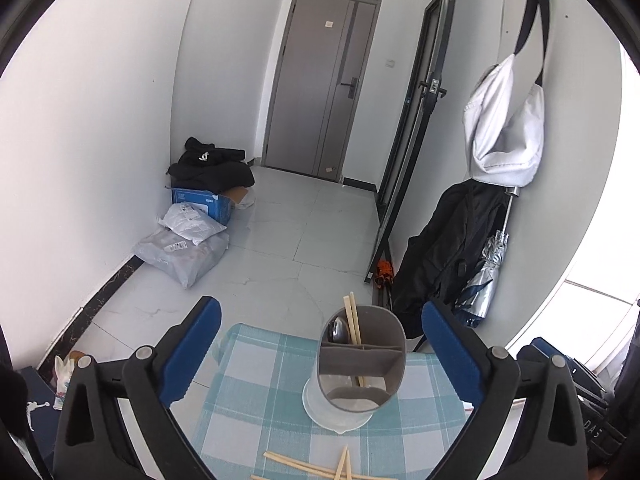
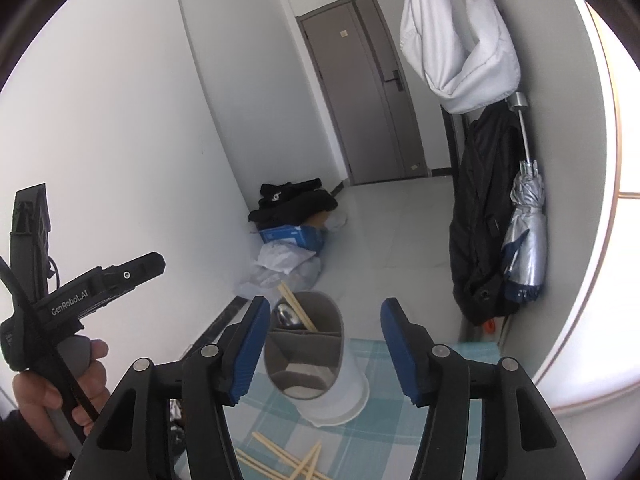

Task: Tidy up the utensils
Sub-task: 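Move both grippers back down toward the wooden chopsticks on the cloth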

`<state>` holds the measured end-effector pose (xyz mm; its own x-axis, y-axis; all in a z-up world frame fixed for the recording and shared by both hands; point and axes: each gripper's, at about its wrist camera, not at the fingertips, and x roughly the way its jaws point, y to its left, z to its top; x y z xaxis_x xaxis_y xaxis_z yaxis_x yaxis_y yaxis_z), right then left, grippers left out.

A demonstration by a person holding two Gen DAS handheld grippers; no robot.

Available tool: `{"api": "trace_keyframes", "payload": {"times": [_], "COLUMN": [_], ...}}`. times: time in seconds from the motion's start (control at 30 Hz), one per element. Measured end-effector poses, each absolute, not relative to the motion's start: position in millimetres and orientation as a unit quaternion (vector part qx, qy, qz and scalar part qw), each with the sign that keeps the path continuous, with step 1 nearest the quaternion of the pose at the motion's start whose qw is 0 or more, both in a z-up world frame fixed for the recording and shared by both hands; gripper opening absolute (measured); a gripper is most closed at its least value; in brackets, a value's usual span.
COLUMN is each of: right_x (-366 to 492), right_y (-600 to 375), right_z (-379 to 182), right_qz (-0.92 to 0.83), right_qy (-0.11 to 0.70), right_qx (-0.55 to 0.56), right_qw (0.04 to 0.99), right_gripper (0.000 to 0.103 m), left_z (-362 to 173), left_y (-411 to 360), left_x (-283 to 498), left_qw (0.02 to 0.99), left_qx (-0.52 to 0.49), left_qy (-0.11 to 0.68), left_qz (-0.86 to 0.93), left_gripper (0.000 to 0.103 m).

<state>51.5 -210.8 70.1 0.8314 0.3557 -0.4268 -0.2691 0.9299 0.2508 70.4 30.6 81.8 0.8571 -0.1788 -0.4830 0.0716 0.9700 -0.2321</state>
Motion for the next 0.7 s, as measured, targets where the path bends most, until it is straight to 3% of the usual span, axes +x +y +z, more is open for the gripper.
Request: {"api": "trace_keyframes", "payload": {"times": [0.33, 0.7], "right_x": [0, -27], "right_y": [-204, -191], "right_z": [55, 6], "right_qz": [0.156, 0.147], "right_qy": [0.223, 0.243], "right_qx": [0.088, 0.066], "right_qw": [0.958, 0.956], "right_gripper": [0.083, 0.088], "left_z": [70, 18], "left_y": [31, 29], "left_x": [21, 3], "left_qw": [0.964, 0.958], "left_qx": [-0.096, -0.088], "left_qy": [0.242, 0.27], "left_qz": [-0.055, -0.041], "left_gripper": [0.102, 0.102]}}
